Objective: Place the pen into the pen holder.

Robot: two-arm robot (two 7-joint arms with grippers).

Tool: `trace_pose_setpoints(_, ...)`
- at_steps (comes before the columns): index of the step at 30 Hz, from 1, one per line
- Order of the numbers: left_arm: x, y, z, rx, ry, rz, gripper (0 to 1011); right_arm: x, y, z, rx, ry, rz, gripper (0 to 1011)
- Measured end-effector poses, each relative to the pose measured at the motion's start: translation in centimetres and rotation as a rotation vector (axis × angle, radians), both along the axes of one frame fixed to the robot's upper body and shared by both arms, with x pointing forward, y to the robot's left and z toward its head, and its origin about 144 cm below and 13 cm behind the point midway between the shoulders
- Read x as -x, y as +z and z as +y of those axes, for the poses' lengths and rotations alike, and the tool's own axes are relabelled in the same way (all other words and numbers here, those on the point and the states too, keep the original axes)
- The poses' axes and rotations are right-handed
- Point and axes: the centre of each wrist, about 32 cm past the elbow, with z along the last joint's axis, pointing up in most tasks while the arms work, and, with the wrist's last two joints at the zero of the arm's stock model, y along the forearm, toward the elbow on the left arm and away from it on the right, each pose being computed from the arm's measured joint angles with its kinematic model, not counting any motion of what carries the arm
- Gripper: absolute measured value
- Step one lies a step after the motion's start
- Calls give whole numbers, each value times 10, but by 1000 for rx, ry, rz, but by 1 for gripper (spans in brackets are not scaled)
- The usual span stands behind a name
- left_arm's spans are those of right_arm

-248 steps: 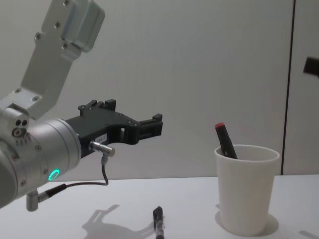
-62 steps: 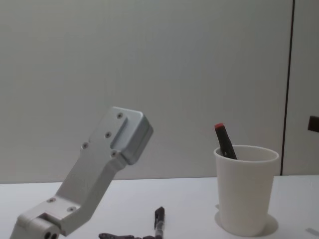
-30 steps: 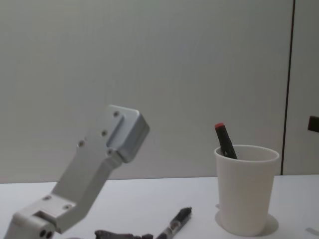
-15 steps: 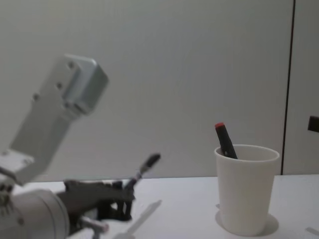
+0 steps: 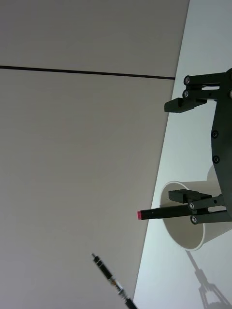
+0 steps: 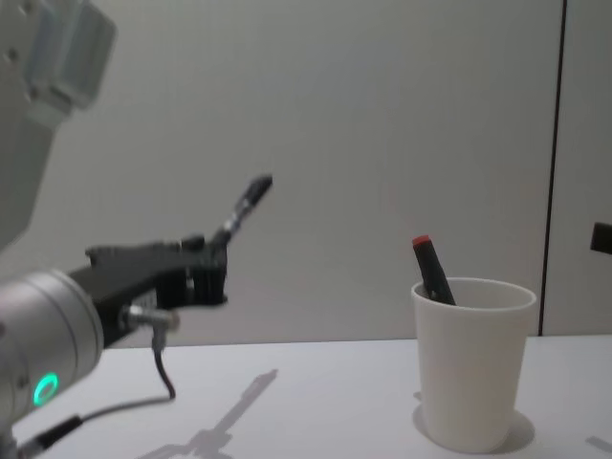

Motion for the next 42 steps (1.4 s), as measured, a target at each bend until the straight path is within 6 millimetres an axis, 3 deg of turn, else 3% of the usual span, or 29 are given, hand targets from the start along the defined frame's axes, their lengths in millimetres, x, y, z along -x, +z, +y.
trace_pose_setpoints(20,-15,10,-4,191,-37,-231,121,0,0,0,0,0,0,1001)
trace_pose_setpoints(42,-15,6,-3,1,-217,-256,121,-15,19,5,-142,142,-35,1001)
